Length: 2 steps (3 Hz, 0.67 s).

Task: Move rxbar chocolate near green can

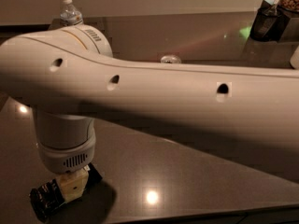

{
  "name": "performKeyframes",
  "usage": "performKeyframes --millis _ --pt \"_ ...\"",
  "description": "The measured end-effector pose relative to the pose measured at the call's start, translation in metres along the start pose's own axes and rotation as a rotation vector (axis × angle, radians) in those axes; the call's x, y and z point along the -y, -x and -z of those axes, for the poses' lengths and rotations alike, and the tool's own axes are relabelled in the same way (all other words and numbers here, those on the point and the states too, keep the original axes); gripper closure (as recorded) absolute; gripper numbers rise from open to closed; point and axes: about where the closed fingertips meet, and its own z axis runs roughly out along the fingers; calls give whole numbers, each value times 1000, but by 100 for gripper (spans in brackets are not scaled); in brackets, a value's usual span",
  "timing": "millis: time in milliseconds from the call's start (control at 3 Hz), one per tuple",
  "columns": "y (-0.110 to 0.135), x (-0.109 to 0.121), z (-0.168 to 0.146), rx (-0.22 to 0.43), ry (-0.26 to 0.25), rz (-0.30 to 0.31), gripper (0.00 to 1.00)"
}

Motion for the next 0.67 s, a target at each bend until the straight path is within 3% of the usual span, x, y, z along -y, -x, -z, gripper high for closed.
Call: performKeyframes --millis 333,667 --pt "-26 16 16 -3 -34 -55 100" --pt "-84 47 46 -16 -101 -174 100"
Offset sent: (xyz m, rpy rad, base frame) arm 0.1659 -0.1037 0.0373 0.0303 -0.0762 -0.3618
